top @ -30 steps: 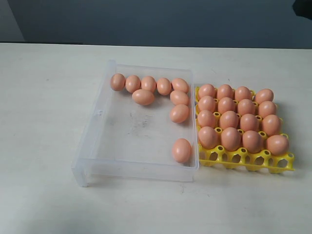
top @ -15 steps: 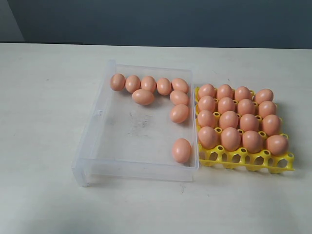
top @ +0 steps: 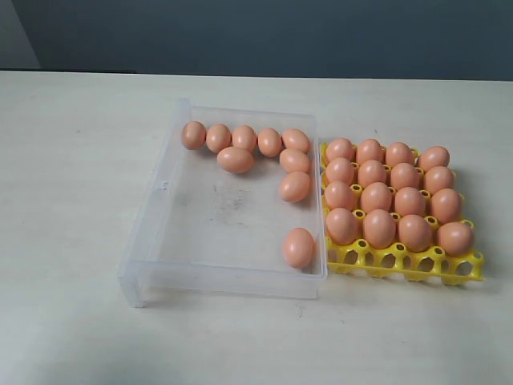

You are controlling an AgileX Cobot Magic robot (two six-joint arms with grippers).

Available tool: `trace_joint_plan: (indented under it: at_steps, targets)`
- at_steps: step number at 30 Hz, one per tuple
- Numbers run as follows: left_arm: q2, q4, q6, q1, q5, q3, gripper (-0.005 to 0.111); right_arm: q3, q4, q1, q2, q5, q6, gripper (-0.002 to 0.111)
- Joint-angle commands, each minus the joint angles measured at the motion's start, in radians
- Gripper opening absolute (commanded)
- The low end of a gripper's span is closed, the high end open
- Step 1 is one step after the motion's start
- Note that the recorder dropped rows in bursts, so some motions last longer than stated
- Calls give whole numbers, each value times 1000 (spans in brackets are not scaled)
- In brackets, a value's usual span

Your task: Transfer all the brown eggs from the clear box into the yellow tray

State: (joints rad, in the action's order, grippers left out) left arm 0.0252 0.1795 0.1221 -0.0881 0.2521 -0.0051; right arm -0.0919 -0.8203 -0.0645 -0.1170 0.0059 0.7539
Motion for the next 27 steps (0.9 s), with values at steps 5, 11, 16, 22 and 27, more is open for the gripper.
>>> trace_joint_plan:
  at_steps: [5, 11, 16, 22, 27]
  targets:
    - [1, -2, 1, 0, -12, 5, 12, 31, 790, -6, 67, 182, -815, -1]
    - [1, -2, 1, 0, -12, 5, 12, 92, 784, -6, 117, 197, -817, -1]
    - [1, -2, 1, 0, -12, 5, 12, 92, 788, -6, 117, 299, -780, -1]
    - [1, -2, 1, 0, -12, 5, 12, 92, 786, -6, 117, 299, -780, -1]
    - [1, -2, 1, 0, -12, 5, 12, 92, 786, -3, 117, 299, -780, -1]
